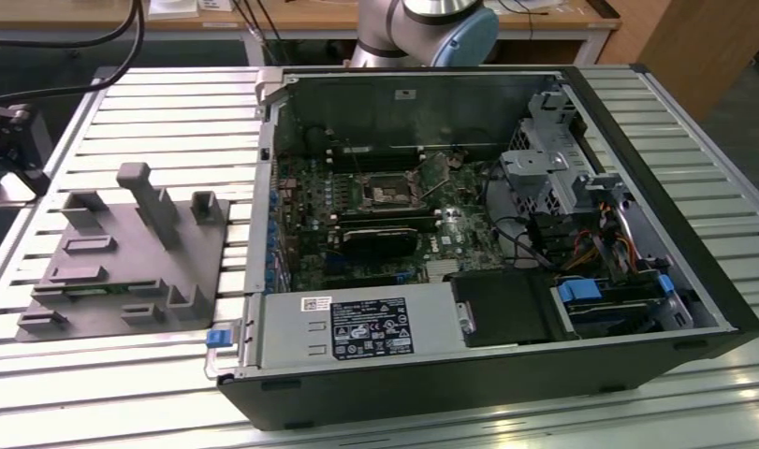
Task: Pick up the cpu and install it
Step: 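Pick up the cpu and move it towards the insertion slot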
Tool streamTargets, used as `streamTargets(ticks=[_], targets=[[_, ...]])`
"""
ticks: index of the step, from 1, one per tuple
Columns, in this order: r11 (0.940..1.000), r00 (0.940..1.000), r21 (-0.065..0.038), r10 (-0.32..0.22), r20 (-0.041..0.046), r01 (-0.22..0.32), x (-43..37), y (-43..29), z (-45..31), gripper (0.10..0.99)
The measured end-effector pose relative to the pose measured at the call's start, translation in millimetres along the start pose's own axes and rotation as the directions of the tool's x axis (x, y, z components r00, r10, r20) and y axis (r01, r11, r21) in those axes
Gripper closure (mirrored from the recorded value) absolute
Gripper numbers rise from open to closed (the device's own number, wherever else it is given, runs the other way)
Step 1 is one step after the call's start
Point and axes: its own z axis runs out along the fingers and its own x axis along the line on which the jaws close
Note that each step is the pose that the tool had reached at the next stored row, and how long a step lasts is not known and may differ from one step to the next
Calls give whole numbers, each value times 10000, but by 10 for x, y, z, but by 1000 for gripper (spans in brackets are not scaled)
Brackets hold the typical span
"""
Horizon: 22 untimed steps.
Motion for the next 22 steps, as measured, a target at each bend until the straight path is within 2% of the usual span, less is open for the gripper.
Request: streamTargets(ticks=[11, 22], targets=[[10000, 10000, 0, 0, 0, 0, 0, 5, -68, 561], [10000, 10000, 0, 0, 0, 0, 1, 13, -179, 561]])
